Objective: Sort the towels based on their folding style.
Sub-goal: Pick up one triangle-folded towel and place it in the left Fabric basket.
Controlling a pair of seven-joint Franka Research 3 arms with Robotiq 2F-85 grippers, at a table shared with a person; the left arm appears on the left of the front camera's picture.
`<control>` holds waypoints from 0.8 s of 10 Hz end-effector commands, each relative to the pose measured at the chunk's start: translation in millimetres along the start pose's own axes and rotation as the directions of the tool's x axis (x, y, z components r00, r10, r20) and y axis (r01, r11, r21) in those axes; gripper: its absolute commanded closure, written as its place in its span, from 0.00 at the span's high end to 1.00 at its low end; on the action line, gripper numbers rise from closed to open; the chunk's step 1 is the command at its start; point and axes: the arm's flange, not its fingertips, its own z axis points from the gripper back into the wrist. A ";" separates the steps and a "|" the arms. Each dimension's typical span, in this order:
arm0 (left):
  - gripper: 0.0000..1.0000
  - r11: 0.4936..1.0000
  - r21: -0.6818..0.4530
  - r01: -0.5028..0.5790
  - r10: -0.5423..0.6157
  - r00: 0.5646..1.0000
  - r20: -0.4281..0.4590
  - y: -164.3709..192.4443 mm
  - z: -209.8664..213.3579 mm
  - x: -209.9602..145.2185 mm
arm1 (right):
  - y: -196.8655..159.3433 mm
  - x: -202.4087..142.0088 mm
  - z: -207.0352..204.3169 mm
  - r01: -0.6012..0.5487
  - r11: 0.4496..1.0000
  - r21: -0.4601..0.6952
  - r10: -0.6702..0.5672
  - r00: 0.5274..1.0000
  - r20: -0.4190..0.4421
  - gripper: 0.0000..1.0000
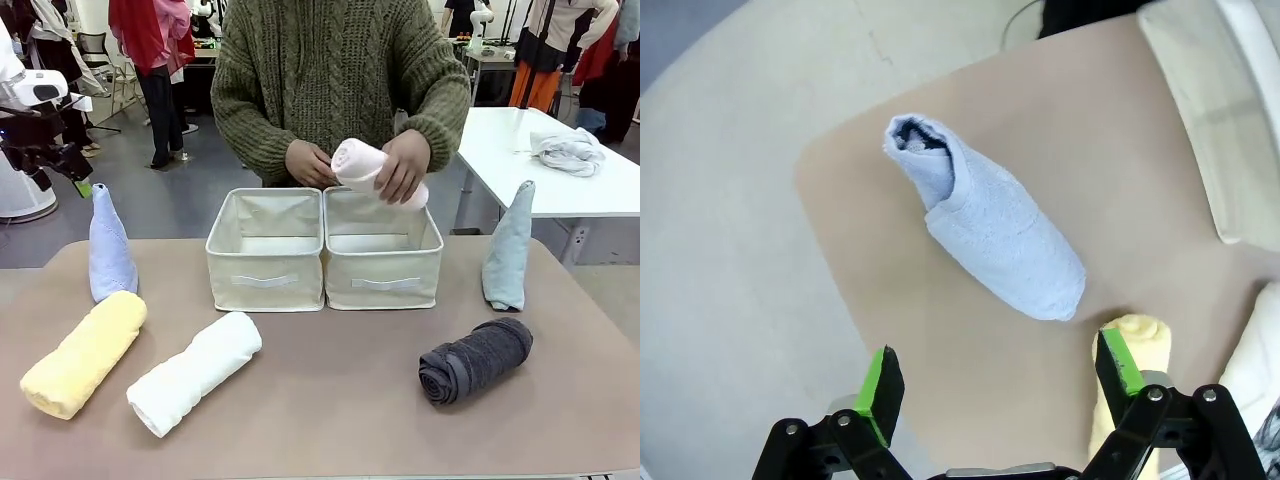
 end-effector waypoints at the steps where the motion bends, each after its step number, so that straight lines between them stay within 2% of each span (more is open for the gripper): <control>1: 1.00 0.962 0.121 -0.245 0.249 0.968 -0.019 -19.0 -15.3 28.8 | -0.7 1.8 -0.8 -0.017 1.000 0.015 0.017 1.000 0.024 1.00; 3: 1.00 0.932 0.144 -0.333 0.338 0.941 -0.009 -21.1 -33.8 53.8 | -0.7 1.8 -0.8 -0.017 1.000 0.015 0.017 1.000 0.024 1.00; 5: 1.00 0.916 0.177 -0.359 0.365 0.931 -0.004 -22.6 -45.7 72.9 | -0.7 1.8 -0.8 -0.017 1.000 0.015 0.017 1.000 0.024 1.00; 8: 1.00 0.889 0.231 -0.396 0.416 0.908 -0.044 -10.8 -68.0 96.4 | -0.7 1.8 -0.8 -0.017 1.000 0.015 0.017 1.000 0.024 1.00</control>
